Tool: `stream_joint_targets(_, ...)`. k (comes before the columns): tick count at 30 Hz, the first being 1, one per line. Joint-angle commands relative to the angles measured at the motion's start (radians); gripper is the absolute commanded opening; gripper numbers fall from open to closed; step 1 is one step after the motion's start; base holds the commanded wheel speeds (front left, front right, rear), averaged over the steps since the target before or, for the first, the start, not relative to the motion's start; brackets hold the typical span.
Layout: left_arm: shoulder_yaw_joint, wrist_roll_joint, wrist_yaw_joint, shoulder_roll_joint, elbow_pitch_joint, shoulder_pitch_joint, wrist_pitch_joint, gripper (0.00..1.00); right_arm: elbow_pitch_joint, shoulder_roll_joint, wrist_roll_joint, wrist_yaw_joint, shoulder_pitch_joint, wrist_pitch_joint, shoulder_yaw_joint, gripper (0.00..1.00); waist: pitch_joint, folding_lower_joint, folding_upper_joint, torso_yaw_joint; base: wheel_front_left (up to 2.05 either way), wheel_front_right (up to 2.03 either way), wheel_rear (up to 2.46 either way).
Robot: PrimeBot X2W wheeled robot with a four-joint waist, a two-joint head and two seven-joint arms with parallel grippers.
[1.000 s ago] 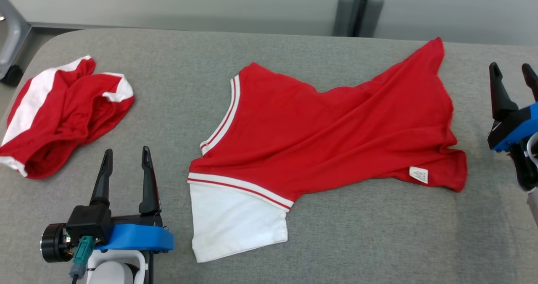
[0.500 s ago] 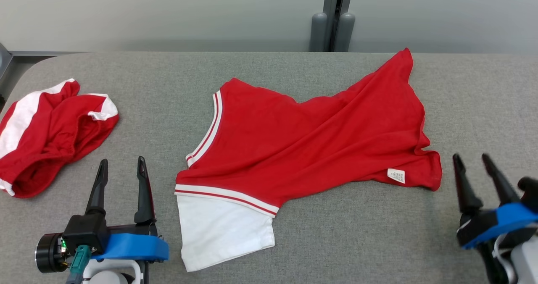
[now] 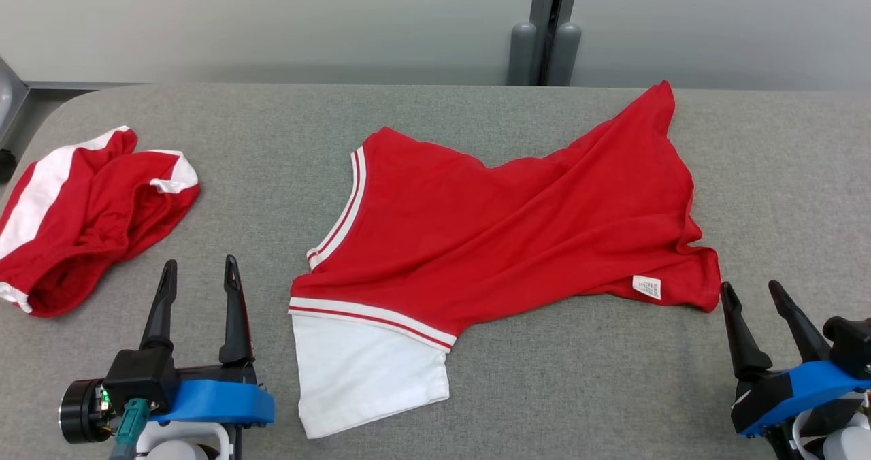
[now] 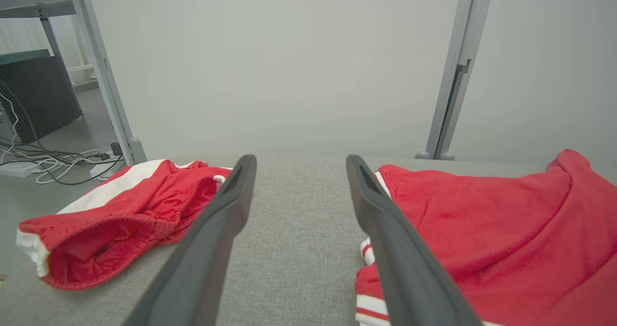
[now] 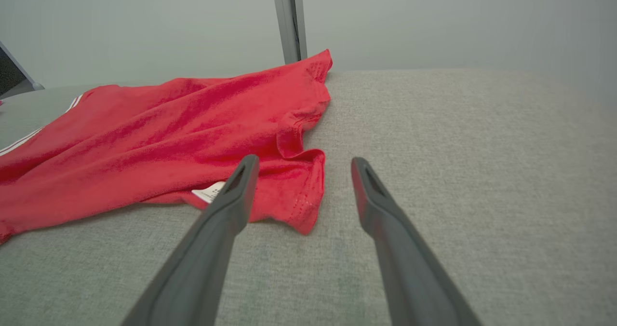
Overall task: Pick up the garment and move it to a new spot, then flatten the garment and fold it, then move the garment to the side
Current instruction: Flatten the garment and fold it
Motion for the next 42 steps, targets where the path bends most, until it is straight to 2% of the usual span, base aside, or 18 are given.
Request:
stream_joint_targets(1,0.001,0.002,-0.003,-0.001,0.001,-0.002,-0.005,1.00,-0.016,0.010,-0.011,0.000,0.015,-0.001,-0.008,1.00,-0.003,0.0001,0.0000,0.003,0.00,0.00,0.00)
stream_joint_targets(15,0.010,0.031,-0.009,0.003,0.002,0.048,-0.005,1.00,-0.130,0.093,-0.080,0.000,0.081,-0.049,-0.053,1.00,-0.066,0.0001,0.0000,-0.007,0.00,0.00,0.00)
stream_joint_targets(28,0.002,0.060,-0.011,0.027,0.025,0.090,-0.005,1.00,-0.238,0.175,-0.152,0.000,0.166,-0.032,-0.099,1.00,-0.117,0.0001,0.0000,-0.022,0.00,0.00,0.00)
stream_joint_targets(42,-0.030,0.066,-0.012,0.050,0.060,0.073,-0.005,1.00,-0.257,0.204,-0.181,0.000,0.204,0.003,-0.113,1.00,-0.159,0.0001,0.0000,-0.035,0.00,0.00,0.00)
